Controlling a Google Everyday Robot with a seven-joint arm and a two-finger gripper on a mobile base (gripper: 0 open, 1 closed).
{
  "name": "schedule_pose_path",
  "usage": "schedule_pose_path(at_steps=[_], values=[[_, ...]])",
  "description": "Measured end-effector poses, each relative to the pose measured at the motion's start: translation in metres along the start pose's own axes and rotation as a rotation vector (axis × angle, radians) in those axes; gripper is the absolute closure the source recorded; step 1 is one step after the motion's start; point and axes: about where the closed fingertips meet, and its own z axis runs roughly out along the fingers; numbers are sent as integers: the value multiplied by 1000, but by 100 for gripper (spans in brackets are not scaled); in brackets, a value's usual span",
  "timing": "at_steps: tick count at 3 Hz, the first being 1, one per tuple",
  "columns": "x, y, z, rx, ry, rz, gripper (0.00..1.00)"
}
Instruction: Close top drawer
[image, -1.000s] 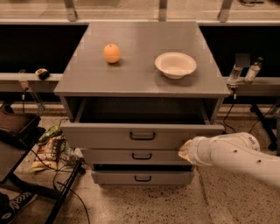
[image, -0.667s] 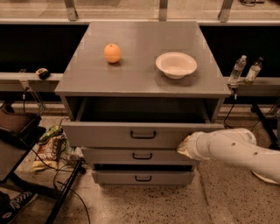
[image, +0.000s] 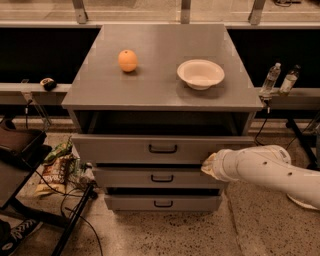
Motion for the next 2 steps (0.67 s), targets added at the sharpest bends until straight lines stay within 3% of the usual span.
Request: schedule_pose_path(at_steps=[2], values=[[0, 0, 0, 0, 0, 0, 27]])
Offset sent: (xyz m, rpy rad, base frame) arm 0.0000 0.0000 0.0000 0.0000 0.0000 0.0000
